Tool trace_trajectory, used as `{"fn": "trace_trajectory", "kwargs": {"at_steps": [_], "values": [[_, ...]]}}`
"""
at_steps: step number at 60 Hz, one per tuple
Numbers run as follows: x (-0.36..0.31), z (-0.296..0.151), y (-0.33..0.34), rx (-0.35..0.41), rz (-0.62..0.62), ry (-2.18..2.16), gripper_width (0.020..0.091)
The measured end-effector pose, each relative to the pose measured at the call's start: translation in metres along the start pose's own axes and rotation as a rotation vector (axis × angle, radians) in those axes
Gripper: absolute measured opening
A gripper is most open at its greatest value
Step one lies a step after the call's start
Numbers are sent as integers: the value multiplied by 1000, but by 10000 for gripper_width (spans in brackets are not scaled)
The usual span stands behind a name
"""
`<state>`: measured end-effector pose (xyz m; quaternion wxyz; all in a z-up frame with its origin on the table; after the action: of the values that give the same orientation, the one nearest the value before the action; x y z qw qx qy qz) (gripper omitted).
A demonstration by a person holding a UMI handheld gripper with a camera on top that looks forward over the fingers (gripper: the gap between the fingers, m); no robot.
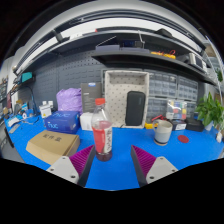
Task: Pour water
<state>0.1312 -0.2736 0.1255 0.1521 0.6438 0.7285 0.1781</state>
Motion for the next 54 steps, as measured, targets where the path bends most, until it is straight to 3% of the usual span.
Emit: {"fn": "trace_trajectory", "kwargs": {"at_steps": [34, 37, 41, 54], "values": [[-40, -37, -118, 44, 24, -37, 708], [-40, -39, -124, 54, 30, -31, 685], [-35, -42, -130, 75, 47, -55, 564], [-35, -50, -138, 149, 17, 4, 435]]}}
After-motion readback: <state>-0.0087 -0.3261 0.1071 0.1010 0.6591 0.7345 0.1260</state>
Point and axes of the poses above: the point between the fingertips, and its own axes, seen from behind it with the camera up: x to the right, z down, y backward, against the way the camera looks, the point moved 1 cm from there along y, backward, against the way the camera looks, and after that the axes turned 9 degrees about -x, right-handed, at the moved point
